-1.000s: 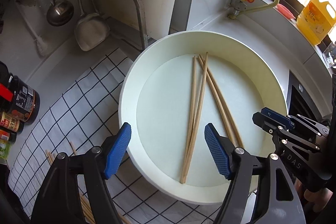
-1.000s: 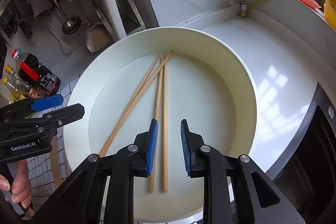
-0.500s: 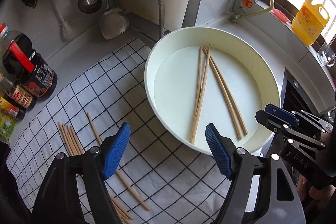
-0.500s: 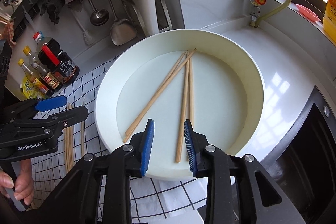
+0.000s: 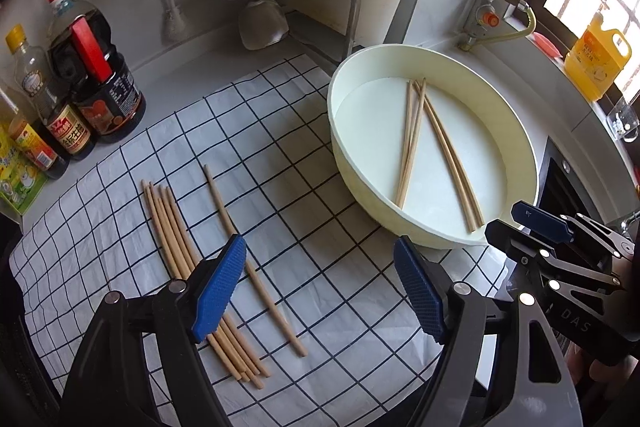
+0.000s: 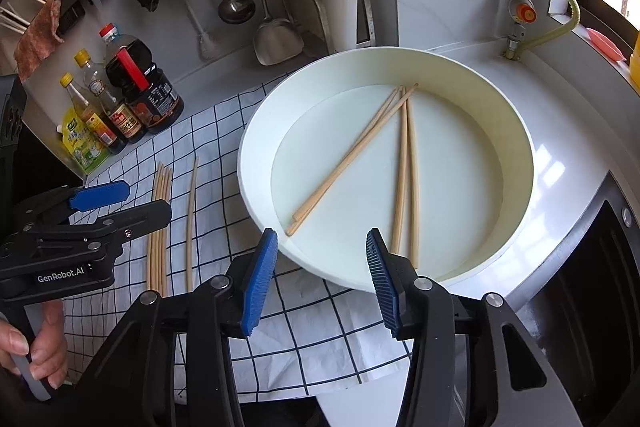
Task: Organize utensils
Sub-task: 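Withdraw both open tools from the basin over the chopstick bundle, then lower the left tool onto one chopstick and close it while the right tool grasps another, then lift the chopstick in the left tool into the basin while the right tool carries its own, then open the left tool over the basin while the right tool releases its chopstick, then withdraw both open tools from the basin back over the chopstick bundle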
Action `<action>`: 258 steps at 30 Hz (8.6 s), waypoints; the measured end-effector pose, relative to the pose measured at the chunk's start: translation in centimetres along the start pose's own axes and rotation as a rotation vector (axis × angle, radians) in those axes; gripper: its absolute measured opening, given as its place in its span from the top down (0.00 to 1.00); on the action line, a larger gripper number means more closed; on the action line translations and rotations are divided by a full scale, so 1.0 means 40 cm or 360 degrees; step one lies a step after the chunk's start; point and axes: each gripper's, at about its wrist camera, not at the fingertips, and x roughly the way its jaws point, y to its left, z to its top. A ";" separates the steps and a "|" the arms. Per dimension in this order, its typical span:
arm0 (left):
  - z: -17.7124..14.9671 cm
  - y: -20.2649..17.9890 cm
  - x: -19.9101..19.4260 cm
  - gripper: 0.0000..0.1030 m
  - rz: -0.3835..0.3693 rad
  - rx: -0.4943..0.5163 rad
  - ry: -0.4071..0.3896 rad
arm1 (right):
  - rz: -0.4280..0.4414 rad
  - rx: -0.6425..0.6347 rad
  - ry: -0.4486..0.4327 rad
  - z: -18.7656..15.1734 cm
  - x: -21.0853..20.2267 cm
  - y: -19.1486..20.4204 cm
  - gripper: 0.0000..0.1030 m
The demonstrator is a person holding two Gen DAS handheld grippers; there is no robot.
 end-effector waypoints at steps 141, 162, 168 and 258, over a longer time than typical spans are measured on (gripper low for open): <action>-0.177 0.403 0.196 0.93 0.0325 -0.0505 0.0098 | 0.0066 -0.0662 0.0260 -0.058 0.389 0.425 0.94; -0.130 0.279 -0.050 0.93 0.0243 -0.0372 -0.0137 | 0.0249 -0.0499 0.0104 -0.001 0.127 0.349 0.94; -0.064 0.175 -0.079 0.93 0.0170 -0.0245 -0.0214 | 0.0195 -0.0395 0.0013 0.027 0.054 0.242 0.94; 0.018 0.008 -0.020 0.20 0.0124 -0.0046 -0.0133 | 0.0005 -0.0035 -0.0001 0.002 -0.001 0.012 0.39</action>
